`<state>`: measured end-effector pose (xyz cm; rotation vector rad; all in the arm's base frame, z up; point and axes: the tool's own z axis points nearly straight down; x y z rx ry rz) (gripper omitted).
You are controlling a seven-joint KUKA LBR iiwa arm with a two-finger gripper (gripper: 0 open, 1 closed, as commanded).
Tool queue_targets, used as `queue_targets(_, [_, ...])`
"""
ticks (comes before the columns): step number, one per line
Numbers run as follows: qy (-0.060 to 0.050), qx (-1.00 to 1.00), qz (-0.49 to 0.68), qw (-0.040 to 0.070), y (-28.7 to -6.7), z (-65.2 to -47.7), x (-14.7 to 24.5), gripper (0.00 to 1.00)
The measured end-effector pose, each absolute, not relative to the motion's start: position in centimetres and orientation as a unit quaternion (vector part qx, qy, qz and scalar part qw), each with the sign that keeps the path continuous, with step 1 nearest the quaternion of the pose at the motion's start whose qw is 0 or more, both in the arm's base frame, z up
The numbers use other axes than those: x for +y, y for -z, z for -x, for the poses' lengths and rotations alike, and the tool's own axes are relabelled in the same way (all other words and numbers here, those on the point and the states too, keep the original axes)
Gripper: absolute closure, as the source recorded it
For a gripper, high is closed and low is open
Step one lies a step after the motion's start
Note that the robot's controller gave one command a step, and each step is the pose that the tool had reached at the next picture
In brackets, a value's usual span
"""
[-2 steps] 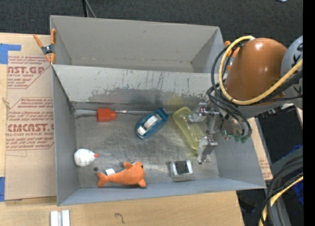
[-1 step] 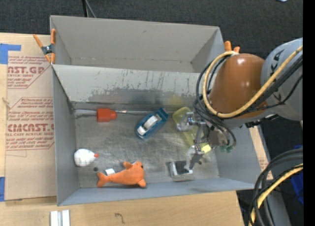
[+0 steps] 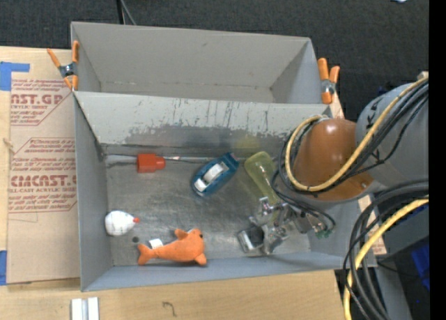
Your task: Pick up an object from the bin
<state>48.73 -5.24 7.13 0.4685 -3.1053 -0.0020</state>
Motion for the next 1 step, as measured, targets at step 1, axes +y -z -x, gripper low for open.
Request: queue_targets(1, [0.001, -0.989, -0.149, 0.001, -7.13, -48.73, -5.24, 1.0])
